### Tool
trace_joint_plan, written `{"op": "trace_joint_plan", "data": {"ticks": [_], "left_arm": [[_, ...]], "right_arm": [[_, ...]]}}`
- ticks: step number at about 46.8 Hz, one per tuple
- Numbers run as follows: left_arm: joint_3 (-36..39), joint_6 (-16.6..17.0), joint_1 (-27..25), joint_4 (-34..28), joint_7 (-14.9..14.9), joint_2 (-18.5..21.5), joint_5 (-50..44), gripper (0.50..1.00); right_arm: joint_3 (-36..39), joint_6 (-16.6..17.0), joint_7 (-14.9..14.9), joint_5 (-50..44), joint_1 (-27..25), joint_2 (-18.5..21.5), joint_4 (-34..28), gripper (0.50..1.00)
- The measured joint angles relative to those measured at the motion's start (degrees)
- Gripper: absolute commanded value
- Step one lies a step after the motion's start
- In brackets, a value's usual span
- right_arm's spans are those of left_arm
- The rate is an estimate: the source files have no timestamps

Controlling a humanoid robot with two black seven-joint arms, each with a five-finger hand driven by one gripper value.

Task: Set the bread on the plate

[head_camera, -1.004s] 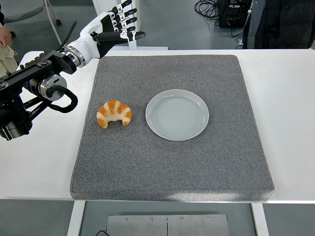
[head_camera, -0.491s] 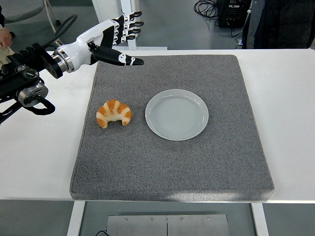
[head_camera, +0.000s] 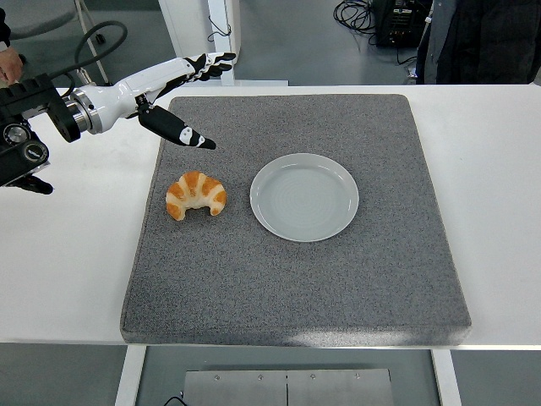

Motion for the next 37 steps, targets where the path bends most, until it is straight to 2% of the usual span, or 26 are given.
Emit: {"op": "trace_joint_plan", "data": {"ticks": [12, 20, 37], "left_arm": [[2.2, -0.3, 0.2, 0.0, -1.8, 1.9, 10.7, 0.998], [3.9, -0.5, 0.5, 0.1, -4.9, 2.2, 13.3, 0.999], [10.5, 0.9, 0.9, 0.8, -4.5, 2.6, 16.9, 0.99]], "right_arm": [[0.0, 0.0, 0.0, 0.0, 0.0, 0.0, 0.0, 1.0], [0.0, 0.0, 0.0, 0.0, 0.0, 0.0, 0.0, 1.0], [0.0, 0.0, 0.0, 0.0, 0.0, 0.0, 0.0, 1.0]]}}
